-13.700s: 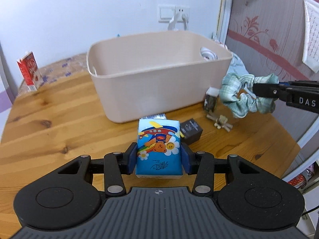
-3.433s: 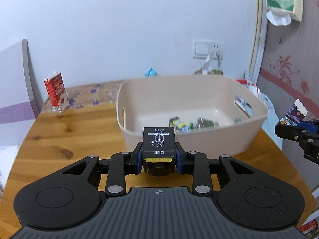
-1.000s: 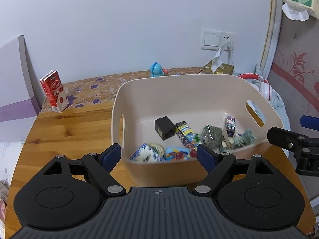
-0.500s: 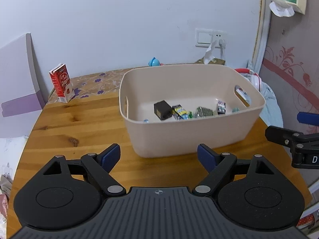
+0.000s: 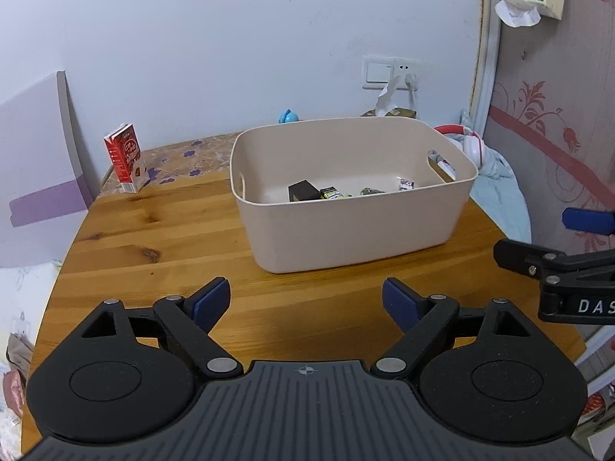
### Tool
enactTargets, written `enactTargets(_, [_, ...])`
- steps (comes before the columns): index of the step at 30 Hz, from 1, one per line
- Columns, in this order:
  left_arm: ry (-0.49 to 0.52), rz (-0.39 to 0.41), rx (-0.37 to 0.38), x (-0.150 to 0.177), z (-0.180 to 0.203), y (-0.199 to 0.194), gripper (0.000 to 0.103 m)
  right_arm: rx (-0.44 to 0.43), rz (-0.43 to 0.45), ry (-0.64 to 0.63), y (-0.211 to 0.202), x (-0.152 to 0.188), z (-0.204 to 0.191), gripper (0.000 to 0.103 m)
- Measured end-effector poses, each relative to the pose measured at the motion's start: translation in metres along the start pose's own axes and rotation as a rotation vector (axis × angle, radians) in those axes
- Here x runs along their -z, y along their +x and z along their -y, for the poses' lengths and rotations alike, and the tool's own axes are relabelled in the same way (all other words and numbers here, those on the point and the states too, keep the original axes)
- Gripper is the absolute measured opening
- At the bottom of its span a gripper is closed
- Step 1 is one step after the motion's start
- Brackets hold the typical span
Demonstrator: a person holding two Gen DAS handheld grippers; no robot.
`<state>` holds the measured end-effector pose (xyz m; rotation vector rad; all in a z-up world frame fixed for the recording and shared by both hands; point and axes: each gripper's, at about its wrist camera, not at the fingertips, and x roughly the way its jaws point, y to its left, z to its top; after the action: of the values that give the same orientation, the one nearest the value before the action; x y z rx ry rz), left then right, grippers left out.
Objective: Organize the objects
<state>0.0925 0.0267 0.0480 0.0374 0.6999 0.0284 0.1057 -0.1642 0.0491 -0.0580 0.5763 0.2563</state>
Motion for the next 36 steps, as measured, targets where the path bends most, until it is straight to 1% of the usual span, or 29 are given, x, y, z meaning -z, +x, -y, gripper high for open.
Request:
enactTargets(3, [-0.022,-0.004,0.01,0.003,-0.004,-0.012,0.089,-0.011,-0.006,0.011,-0.007,0.004,-0.001,0.103])
enactTargets(7, [-0.017,-0.005,0.021,0.007,-0.005,-0.025,0.09,-0.016,-0.009,0.003,-0.015,0.01,-0.006,0.103])
enactTargets(13, [-0.003,0.021,-0.009,0.015,-0.002,-0.043,0.091,-0.02,-0.019,0.01,-0.028,0.015,-0.009,0.103])
enactTargets(17, [-0.016,0.009,0.013,0.02,-0.005,-0.047,0.091,-0.032,-0.021,0.017,-0.035,0.017,-0.009,0.103])
enactTargets(21, [-0.011,0.015,-0.007,0.026,-0.006,-0.053,0.091,-0.048,-0.026,0.029,-0.042,0.021,-0.009,0.103])
enactTargets(29, [-0.041,0.006,0.007,0.032,-0.01,-0.058,0.091,-0.043,-0.013,-0.01,-0.055,0.021,-0.018,0.103])
enactTargets(36, [-0.033,-0.006,0.01,0.039,-0.008,-0.06,0.092,-0.044,-0.019,-0.017,-0.055,0.021,-0.02,0.103])
